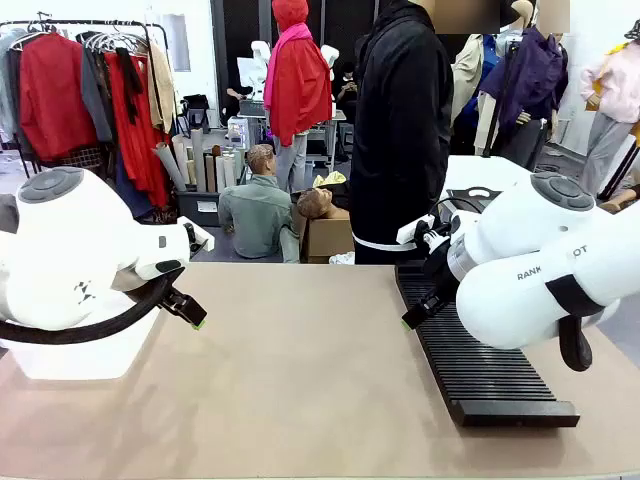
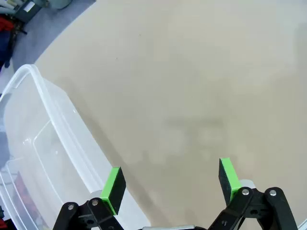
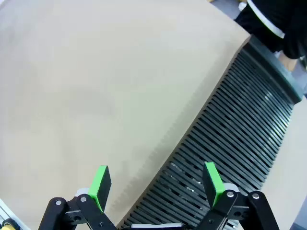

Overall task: Sort PCBs into racks and boxes based on the side picked up.
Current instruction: Pick up the Blank PCB handed by the Human.

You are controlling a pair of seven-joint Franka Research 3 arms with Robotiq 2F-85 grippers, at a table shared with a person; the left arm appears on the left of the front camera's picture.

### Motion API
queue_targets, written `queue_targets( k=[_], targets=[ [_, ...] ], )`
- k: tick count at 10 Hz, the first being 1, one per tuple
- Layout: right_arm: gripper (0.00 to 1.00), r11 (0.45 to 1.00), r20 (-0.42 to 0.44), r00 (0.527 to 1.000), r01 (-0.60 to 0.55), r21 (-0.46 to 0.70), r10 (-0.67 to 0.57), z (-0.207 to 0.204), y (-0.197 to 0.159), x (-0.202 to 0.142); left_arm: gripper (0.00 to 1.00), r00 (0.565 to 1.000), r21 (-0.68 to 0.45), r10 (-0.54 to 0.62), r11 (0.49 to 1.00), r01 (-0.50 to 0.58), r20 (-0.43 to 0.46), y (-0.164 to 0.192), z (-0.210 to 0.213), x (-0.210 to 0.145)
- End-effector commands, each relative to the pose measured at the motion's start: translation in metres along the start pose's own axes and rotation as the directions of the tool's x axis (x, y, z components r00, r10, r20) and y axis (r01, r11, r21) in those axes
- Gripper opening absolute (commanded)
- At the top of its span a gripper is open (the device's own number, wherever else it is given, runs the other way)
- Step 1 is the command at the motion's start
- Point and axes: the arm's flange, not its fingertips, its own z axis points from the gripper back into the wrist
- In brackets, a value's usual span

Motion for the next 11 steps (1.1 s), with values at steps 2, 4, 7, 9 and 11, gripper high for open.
queue_targets(
  k=[2,4,7,9,11],
  targets=[
    [1.0,1.0,0.0,1.0,0.0,0.0,0.0,0.0,0.0,0.0,1.0,1.0,0.0,0.0,1.0,0.0,0.0,0.0,0.0001,0.0001],
    [1.0,1.0,0.0,1.0,0.0,0.0,0.0,0.0,0.0,0.0,1.0,1.0,0.0,0.0,1.0,0.0,0.0,0.0,0.0001,0.0001],
    [1.0,1.0,0.0,1.0,0.0,0.0,0.0,0.0,0.0,0.0,1.0,1.0,0.0,0.0,1.0,0.0,0.0,0.0,0.0001,0.0001],
    [1.0,1.0,0.0,1.0,0.0,0.0,0.0,0.0,0.0,0.0,1.0,1.0,0.0,0.0,1.0,0.0,0.0,0.0,0.0001,0.0001],
    [1.0,1.0,0.0,1.0,0.0,0.0,0.0,0.0,0.0,0.0,1.0,1.0,0.0,0.0,1.0,0.0,0.0,0.0,0.0001,0.0001]
  ],
)
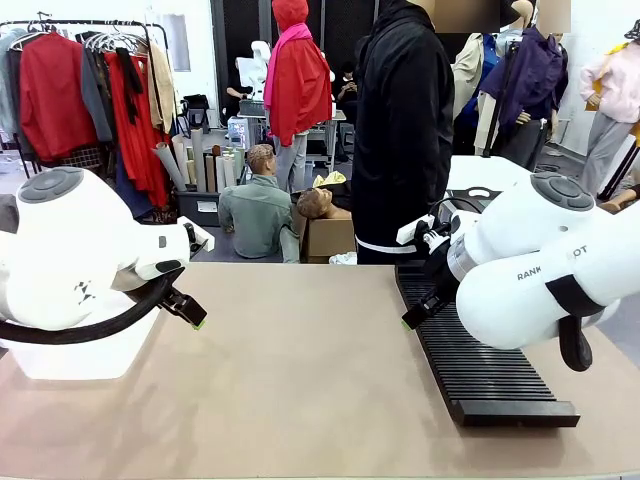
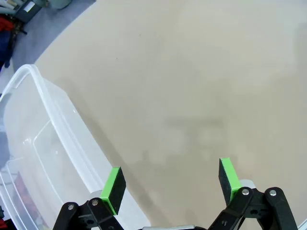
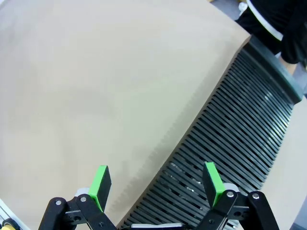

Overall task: Sort PCBs into racks and boxes based on the side picked up.
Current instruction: Pick up the Blank PCB handed by the Human.

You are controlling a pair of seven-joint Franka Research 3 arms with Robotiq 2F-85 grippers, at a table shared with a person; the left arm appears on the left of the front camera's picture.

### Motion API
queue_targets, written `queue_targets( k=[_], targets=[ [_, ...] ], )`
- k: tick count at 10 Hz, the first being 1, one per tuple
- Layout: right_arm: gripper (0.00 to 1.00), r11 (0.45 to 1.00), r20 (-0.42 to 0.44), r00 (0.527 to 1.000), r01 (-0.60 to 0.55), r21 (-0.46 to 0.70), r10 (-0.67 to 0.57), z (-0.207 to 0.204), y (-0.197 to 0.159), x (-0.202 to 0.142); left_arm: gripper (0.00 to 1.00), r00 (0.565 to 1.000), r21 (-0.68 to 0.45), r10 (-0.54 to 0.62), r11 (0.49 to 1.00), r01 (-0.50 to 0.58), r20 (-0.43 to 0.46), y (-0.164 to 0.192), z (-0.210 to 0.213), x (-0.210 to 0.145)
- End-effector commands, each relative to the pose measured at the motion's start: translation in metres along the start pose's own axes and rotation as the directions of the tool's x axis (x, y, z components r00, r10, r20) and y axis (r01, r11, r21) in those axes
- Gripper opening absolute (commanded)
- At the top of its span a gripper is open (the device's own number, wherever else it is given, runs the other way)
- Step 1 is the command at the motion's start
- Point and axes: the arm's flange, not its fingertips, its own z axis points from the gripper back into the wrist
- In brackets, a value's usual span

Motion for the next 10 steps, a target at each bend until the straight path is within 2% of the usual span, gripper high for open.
queue_targets(
  k=[1,2,5,7,8,10],
  targets=[
    [1.0,1.0,0.0,1.0,0.0,0.0,0.0,0.0,0.0,0.0,1.0,1.0,0.0,0.0,1.0,0.0,0.0,0.0,0.0,0.0],
    [1.0,1.0,-0.006,1.0,0.029,0.011,-0.029,0.006,-0.006,0.001,1.0,1.0,-0.038,0.011,0.999,-0.01,0.029,0.004,0.008,0.002],
    [1.0,0.999,0.008,0.999,0.05,0.017,-0.051,0.029,-0.031,0.012,1.0,1.0,-0.066,-0.001,0.998,0.003,0.026,0.025,0.027,0.018],
    [1.0,0.996,-0.008,0.999,0.043,0.075,-0.042,0.035,-0.047,0.023,1.0,1.0,-0.092,0.004,0.996,-0.003,0.007,0.047,0.032,0.03],
    [1.0,0.994,-0.009,0.999,0.054,0.096,-0.053,0.04,-0.059,0.028,1.0,1.0,-0.156,0.016,0.988,-0.015,0.003,0.061,0.033,0.037],
    [1.0,0.977,-0.008,0.996,0.092,0.195,-0.092,0.054,-0.083,0.036,1.0,0.998,-0.347,0.051,0.938,-0.032,0.046,0.091,0.038,0.046]
  ],
)
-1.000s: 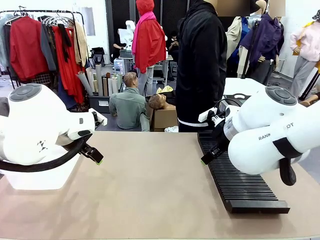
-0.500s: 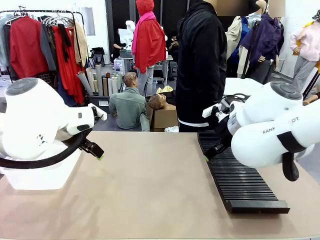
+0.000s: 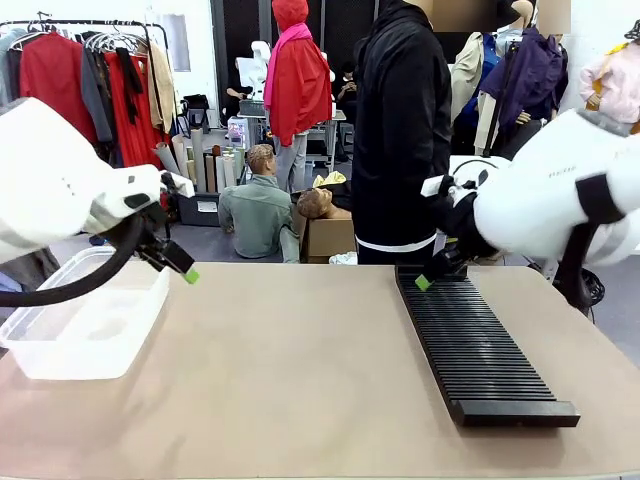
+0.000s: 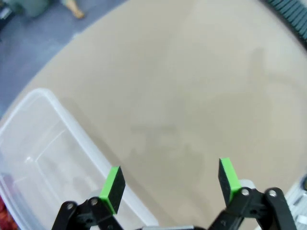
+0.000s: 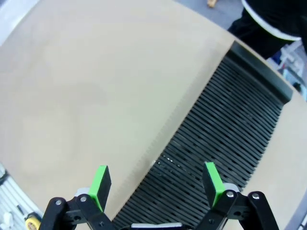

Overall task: Sort PCBs into racks and boxes based on the side picked up.
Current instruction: Pick up the Blank PCB handed by the Human.

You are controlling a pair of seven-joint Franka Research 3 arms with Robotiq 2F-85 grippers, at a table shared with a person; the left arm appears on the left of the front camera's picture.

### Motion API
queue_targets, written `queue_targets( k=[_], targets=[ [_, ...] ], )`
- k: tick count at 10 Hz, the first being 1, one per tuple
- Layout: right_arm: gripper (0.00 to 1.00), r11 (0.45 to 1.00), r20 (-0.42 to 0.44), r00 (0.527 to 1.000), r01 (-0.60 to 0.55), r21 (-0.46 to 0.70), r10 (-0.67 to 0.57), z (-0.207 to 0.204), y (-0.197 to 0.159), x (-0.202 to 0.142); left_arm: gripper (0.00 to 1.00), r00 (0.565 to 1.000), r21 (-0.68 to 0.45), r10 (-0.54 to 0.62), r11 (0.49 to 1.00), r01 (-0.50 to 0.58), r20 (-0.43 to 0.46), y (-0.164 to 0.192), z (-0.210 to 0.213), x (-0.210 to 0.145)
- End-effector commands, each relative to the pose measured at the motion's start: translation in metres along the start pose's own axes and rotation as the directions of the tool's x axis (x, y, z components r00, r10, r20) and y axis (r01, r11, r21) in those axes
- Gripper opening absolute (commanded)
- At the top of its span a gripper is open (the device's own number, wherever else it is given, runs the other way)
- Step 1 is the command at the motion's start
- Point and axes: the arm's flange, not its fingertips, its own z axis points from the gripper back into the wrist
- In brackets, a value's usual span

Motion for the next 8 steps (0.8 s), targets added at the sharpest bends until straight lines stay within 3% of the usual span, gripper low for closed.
queue_targets(
  k=[1,4,7,8],
  targets=[
    [1.0,0.989,0.001,1.0,0.016,0.146,-0.017,0.016,-0.034,0.004,1.0,0.999,-0.162,0.03,0.987,-0.025,0.029,0.04,0.007,0.004],
    [1.0,0.951,-0.018,0.996,0.088,0.296,-0.087,0.036,-0.071,0.0,1.0,0.994,-0.265,0.07,0.963,-0.047,0.081,0.06,0.033,-0.002],
    [1.0,0.895,0.024,0.983,0.156,0.418,-0.182,0.064,-0.113,-0.019,1.0,0.987,-0.347,0.098,0.937,-0.049,0.126,0.085,0.065,-0.017],
    [1.0,0.858,0.008,0.962,0.239,0.454,-0.272,0.076,-0.13,-0.027,1.0,0.981,-0.354,0.13,0.933,-0.072,0.144,0.097,0.076,-0.026]
  ],
)
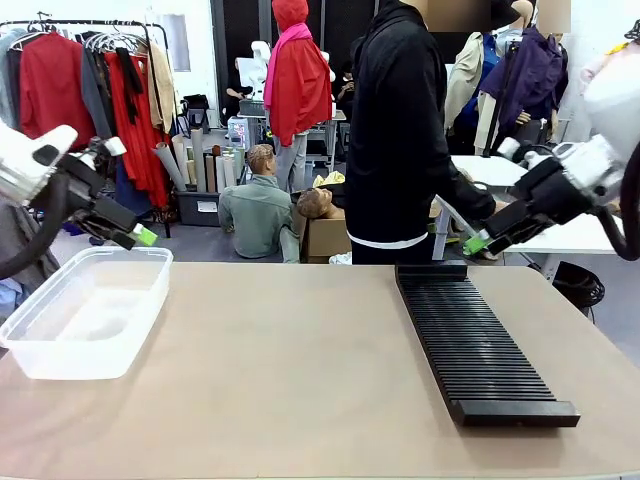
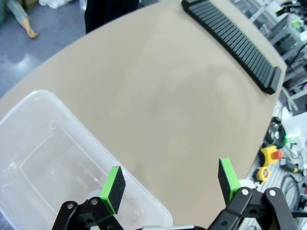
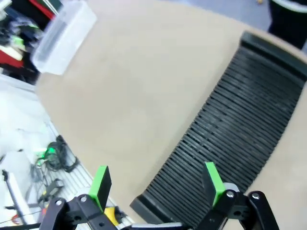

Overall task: Sort PCBs into racks and boxes based on the side picked up.
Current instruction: Pick up the Blank PCB handed by the Human.

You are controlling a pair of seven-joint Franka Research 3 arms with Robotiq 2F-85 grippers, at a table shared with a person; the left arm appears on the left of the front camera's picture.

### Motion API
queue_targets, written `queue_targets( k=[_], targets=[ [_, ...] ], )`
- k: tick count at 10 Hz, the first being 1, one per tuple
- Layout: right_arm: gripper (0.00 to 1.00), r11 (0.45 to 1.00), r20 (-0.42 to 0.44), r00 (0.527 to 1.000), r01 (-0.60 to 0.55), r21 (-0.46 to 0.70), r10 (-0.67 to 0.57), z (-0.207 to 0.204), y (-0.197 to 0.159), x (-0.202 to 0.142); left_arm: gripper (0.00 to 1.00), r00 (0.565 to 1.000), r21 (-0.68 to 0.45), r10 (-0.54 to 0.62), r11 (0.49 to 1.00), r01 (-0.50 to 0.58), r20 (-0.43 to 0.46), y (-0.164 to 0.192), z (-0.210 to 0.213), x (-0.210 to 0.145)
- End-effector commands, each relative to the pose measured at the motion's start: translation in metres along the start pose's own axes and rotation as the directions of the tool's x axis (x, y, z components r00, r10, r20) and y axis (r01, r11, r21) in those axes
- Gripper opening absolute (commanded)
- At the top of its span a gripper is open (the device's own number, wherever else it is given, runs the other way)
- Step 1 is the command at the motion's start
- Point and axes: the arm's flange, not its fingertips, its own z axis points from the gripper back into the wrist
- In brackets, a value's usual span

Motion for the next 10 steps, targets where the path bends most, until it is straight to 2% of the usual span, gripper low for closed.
queue_targets(
  k=[1,3,6,8,10],
  targets=[
    [1.0,0.988,0.047,0.993,0.1,0.118,-0.106,0.026,-0.022,-0.001,1.0,0.998,-0.05,0.022,0.999,-0.018,0.065,0.012,0.021,-0.008],
    [1.0,0.972,0.048,0.989,0.126,0.2,-0.139,0.044,-0.04,-0.011,1.0,0.992,-0.121,0.083,0.99,-0.071,0.095,0.026,0.04,-0.023],
    [1.0,0.947,0.095,0.981,0.134,0.292,-0.168,0.067,-0.062,-0.022,1.0,0.969,-0.202,0.203,0.964,-0.173,0.141,0.048,0.059,-0.052],
    [1.0,0.943,0.105,0.981,0.125,0.308,-0.164,0.073,-0.071,-0.033,1.0,0.946,-0.279,0.24,0.944,-0.176,0.216,0.061,0.067,-0.066],
    [1.0,0.938,0.103,0.982,0.115,0.326,-0.156,0.08,-0.08,-0.041,1.0,0.943,-0.296,0.244,0.94,-0.172,0.226,0.066,0.07,-0.07]
  ],
)
